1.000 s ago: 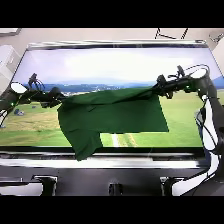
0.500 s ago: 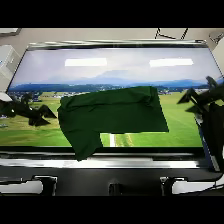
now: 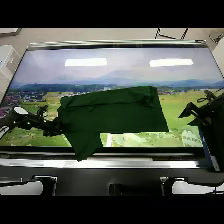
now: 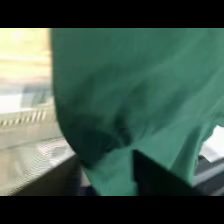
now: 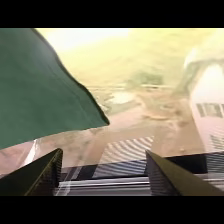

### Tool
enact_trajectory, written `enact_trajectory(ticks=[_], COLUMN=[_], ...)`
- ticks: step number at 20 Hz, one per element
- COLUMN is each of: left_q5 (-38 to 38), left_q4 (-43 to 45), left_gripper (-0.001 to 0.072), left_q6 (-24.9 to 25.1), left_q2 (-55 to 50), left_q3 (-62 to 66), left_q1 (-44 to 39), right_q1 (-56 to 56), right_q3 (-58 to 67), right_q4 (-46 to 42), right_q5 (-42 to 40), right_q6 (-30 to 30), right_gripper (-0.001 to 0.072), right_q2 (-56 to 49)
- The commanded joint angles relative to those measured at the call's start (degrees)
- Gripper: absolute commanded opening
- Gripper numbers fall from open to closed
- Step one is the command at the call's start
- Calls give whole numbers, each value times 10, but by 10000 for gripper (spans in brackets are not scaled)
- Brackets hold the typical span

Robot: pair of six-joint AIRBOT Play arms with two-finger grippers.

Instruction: Fold the clothes and pants, and hang the long-sleeved shirts on hangers.

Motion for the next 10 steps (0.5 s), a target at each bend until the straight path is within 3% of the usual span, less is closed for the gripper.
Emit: enact_trajectory(ticks=[1, 2, 6, 10], left_q5=[40, 39, 39, 38], left_q4=[-8, -8, -7, -7], left_gripper=[89, 24, 23, 23], left_q6=[-8, -3, 0, 0], left_q2=[0, 0, 11, 18], left_q3=[-10, -10, -10, -10], left_q1=[-33, -37, -38, -38], right_q1=[-1, -1, 1, 37], right_q3=[-27, -48, -112, -126], right_q4=[-29, -32, 26, 73], right_q5=[-24, -36, -85, -112], right_q6=[-2, -2, -23, -50], right_gripper=[641, 653, 666, 625], right_q2=[1, 0, -24, -60])
